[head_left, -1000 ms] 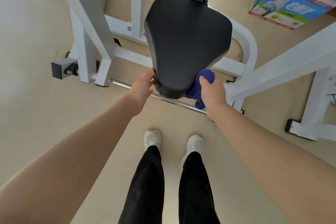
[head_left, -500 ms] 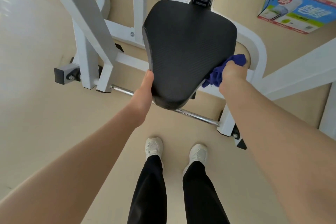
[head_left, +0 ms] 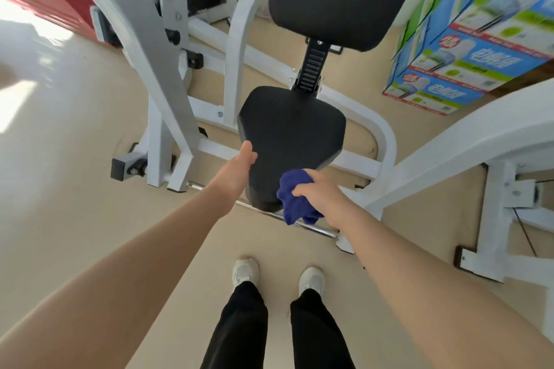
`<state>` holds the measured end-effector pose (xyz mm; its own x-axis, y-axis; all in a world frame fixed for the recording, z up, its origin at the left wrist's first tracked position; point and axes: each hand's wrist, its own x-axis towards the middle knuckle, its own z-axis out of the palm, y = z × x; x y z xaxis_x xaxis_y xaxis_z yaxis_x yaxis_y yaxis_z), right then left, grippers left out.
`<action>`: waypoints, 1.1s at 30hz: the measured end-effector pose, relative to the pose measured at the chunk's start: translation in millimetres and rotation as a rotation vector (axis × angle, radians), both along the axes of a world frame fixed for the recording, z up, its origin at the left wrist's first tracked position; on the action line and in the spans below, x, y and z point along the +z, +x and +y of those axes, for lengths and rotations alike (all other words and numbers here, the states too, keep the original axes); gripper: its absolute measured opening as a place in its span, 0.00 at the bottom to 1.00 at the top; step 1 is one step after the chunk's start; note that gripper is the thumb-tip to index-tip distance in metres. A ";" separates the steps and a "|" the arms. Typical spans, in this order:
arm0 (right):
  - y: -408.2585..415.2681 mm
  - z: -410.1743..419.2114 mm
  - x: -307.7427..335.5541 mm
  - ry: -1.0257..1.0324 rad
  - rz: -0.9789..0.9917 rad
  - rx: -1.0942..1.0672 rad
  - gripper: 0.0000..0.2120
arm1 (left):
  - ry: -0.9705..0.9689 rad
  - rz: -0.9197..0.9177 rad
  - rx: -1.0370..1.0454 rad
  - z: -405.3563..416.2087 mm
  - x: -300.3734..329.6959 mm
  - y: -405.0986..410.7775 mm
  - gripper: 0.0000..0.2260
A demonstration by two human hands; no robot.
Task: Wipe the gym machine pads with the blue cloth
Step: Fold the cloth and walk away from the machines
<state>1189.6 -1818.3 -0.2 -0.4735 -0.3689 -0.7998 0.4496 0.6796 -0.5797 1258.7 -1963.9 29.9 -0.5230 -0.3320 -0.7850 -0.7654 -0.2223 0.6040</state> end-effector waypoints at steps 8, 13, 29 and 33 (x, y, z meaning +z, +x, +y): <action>-0.8 -0.2 125.9 -0.130 0.402 0.233 0.12 | -0.057 0.287 -0.365 -2.6 104.9 2.0 0.16; 2.4 31.8 189.3 -0.078 0.663 0.319 0.15 | -0.354 0.394 -0.919 19.0 152.6 -6.1 0.14; 88.6 239.2 233.2 0.264 0.535 0.072 0.08 | -0.424 0.598 -1.330 166.6 209.9 6.2 0.06; 133.9 303.0 238.8 0.197 0.472 -0.067 0.11 | -0.414 0.622 -1.408 227.7 217.4 30.2 0.06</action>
<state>1323.5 -1515.3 238.6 -0.8169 -0.1892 -0.5448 0.2164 0.7751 -0.5937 1288.9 -1736.1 247.3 -0.7732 0.5453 -0.3238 0.1691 0.6694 0.7234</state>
